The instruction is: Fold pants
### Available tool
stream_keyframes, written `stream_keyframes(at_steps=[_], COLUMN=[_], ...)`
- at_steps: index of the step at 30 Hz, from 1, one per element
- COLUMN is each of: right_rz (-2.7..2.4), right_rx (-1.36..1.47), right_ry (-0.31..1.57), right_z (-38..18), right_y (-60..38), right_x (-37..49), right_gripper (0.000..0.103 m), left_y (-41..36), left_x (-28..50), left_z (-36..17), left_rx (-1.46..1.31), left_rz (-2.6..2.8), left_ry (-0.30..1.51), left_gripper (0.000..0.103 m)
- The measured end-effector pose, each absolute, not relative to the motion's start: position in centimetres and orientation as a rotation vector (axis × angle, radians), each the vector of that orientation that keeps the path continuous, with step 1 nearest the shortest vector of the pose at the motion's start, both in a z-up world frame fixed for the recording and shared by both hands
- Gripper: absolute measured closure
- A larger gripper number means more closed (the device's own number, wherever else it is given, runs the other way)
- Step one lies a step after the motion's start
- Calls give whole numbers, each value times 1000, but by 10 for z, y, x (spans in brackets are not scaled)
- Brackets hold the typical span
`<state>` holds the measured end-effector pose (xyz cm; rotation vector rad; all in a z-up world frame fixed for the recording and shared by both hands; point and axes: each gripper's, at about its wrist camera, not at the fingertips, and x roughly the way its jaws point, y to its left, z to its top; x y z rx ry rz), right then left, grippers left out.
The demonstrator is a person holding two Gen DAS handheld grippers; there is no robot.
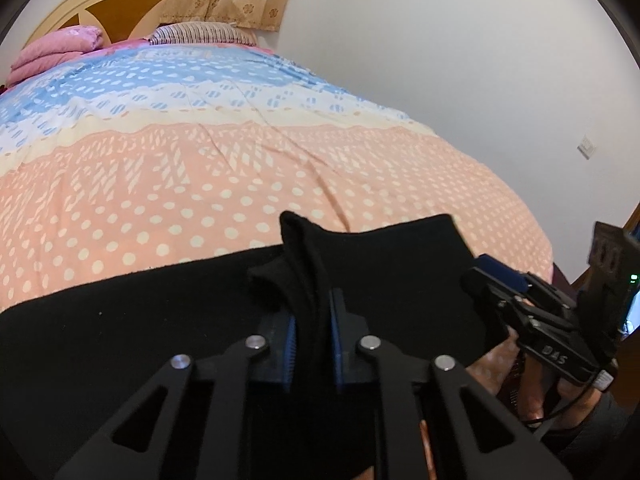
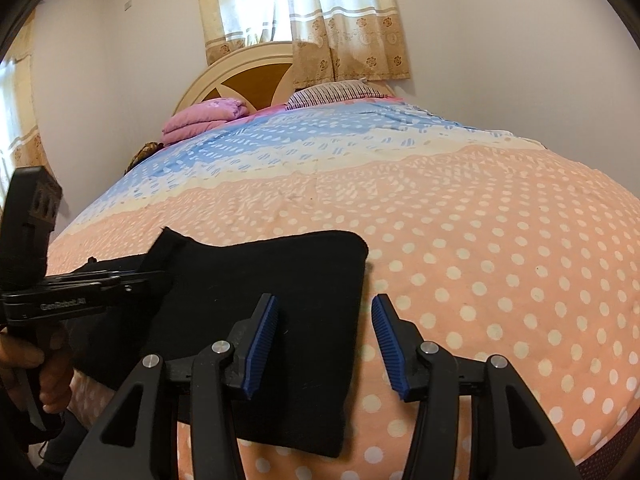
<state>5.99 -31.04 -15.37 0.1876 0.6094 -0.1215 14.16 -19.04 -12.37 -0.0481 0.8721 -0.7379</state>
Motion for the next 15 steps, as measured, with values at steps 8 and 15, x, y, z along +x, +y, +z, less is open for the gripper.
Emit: stream_keyframes(at_steps=[8, 15], right_rz=[-130, -132], right_rx=[191, 198], right_ry=[582, 567], right_z=[-149, -149], right_y=[-312, -312], right_x=[55, 54], right_gripper=[50, 48], left_y=[-180, -151], left_x=[135, 138], left_z=[-104, -91], left_rx=[-112, -229], left_rz=[-751, -729], left_ry=[840, 868], left_gripper=[91, 91])
